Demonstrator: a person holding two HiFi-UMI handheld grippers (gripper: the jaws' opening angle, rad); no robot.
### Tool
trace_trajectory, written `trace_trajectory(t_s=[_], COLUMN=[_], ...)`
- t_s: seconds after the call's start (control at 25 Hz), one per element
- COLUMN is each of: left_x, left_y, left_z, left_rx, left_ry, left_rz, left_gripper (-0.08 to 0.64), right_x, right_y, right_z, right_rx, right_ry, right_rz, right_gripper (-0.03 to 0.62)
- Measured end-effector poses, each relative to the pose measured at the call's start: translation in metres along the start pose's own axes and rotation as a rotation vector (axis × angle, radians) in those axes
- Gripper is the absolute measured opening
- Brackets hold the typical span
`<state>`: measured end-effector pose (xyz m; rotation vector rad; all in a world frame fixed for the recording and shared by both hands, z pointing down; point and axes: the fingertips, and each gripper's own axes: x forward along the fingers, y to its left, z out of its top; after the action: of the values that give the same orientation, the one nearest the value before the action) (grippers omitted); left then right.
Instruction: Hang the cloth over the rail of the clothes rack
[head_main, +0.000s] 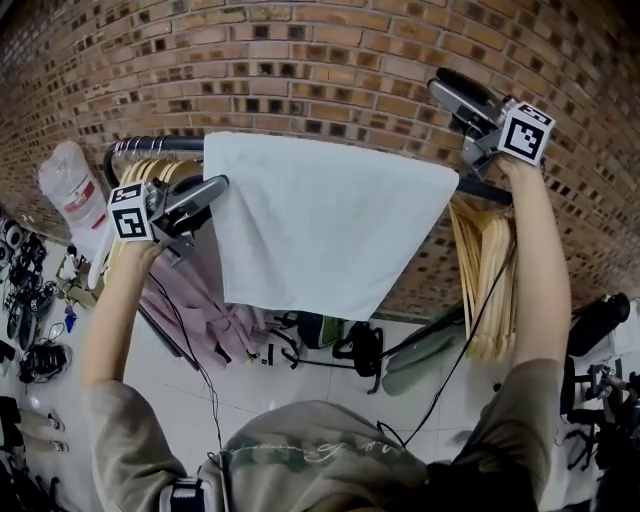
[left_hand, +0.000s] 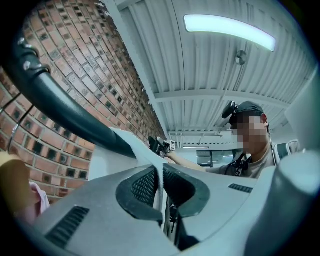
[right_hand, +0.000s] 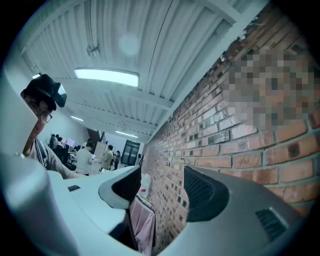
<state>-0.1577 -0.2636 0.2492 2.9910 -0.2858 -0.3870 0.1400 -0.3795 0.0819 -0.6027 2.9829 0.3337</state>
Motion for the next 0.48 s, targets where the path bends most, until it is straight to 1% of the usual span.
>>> trace_trajectory(t_s=[0.08,0.12,0.24,0.36,0.48], left_x=[-0.001,-0.002,-0.002,-0.002,-0.004], left_y=[0.001,0.001,0.002,0.002,0.002], left_z=[0.001,0.002,0.002,-0.001,-0.002], left_rx=[-0.003,-0.004,-0.008,-0.022,-0.024], left_ry=[-0.005,-0.007,-0.008,-0.007,-0.004], left_rz=[0.002,0.002,-0.004,-0.006,-0.002], left_gripper=[0.02,0.018,0.02,0.018,0.018], right_x=[-0.007,-0.01,-0.015,-0.014,-0.017], right_y=[0.004,0.01,0.047,0.089,0.124], right_z=[0.022,0.031,0.047,0.039,0.017], right_rx=[-0.014,-0.018,-0.012,-0.012,0.045], right_ry=[-0.046,-0.068,-0.117,-0.088,-0.049], right_rz=[-0.023,-0.021,0.035,0.098,0.126], right_gripper=[0.279,0.279,0.279,0.279,0.279])
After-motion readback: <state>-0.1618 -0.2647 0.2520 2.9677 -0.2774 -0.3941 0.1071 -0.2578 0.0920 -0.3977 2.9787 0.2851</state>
